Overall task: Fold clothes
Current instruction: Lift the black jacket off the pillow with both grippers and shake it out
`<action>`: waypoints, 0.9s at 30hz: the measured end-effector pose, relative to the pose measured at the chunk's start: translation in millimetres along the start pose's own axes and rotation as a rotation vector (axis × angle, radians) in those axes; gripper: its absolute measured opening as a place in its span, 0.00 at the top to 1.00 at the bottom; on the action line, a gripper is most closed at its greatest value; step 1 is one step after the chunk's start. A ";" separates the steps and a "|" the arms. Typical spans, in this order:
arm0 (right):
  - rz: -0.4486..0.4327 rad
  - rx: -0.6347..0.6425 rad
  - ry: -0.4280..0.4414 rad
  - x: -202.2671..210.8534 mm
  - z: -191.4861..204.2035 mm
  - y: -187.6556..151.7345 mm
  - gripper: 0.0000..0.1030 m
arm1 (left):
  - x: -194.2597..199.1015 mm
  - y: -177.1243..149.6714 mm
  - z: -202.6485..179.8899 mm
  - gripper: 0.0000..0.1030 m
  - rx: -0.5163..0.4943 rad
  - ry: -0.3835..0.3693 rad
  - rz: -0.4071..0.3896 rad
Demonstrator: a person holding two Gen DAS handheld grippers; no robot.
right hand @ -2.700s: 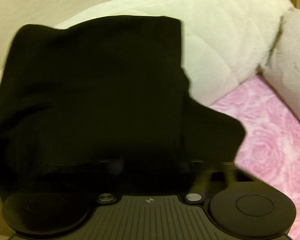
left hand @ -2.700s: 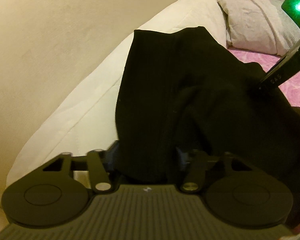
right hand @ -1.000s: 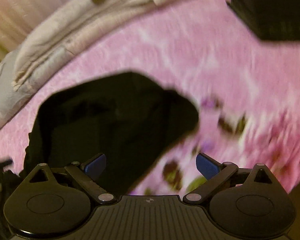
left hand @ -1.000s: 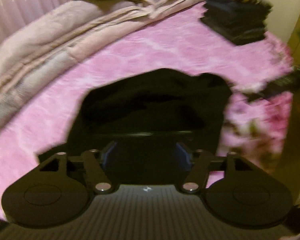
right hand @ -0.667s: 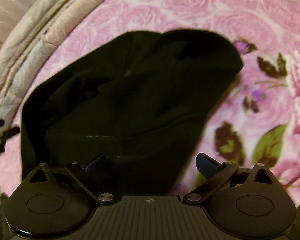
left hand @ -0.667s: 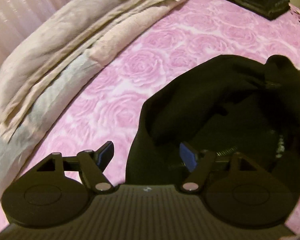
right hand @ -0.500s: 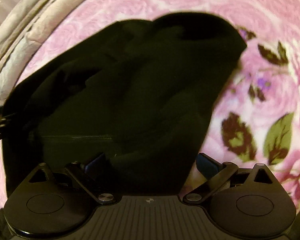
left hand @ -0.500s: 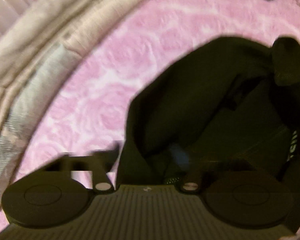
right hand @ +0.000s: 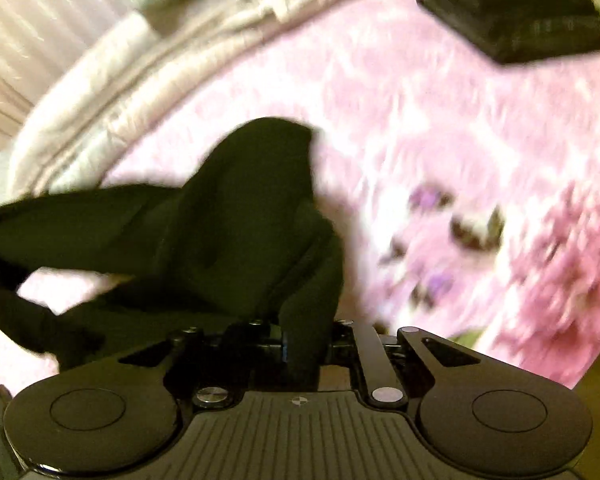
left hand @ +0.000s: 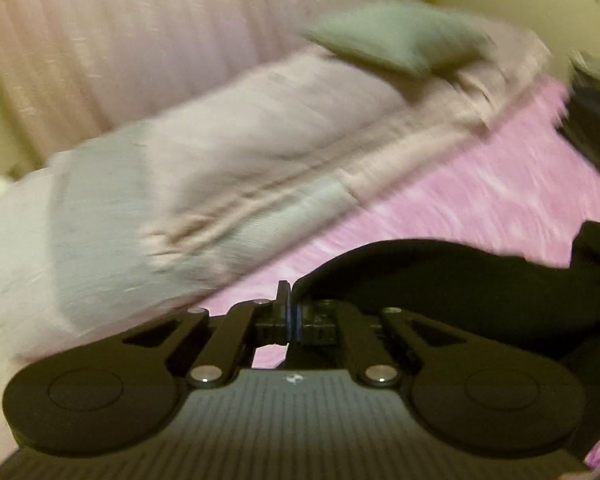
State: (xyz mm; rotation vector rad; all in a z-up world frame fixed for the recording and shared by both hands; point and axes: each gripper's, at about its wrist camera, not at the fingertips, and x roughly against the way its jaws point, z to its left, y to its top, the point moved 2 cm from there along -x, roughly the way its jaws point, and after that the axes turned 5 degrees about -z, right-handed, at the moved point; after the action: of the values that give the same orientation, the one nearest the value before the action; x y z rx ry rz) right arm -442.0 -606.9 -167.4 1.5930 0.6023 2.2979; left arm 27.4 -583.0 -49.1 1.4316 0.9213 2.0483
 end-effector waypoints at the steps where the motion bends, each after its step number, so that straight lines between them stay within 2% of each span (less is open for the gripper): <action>1: -0.018 0.036 0.016 6.4 2.9 7.5 0.91 | 19.4 0.0 7.3 0.99 0.025 0.032 -0.016; 6: -0.122 0.223 0.152 50.4 36.2 38.3 0.91 | 112.1 -7.6 19.9 0.99 0.115 0.175 -0.093; 10: -0.215 0.280 0.232 86.4 70.2 47.2 0.91 | 169.6 -10.1 26.9 0.99 0.130 0.249 -0.160; 14: -0.331 0.318 0.267 137.2 97.1 37.3 0.91 | 228.0 -5.7 41.7 0.99 0.149 0.295 -0.272; 19: -0.494 0.355 0.299 218.4 129.4 9.9 0.91 | 323.4 -7.0 62.2 0.99 0.130 0.331 -0.452; 27: -0.677 0.462 0.307 310.9 168.0 17.6 0.91 | 471.8 -13.1 99.1 0.99 0.166 0.446 -0.668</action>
State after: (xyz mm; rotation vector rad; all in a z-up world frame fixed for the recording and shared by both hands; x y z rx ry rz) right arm -394.2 -451.7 146.9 0.9461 1.5606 1.9494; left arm -41.0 -216.5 256.8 0.5897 1.5304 1.8035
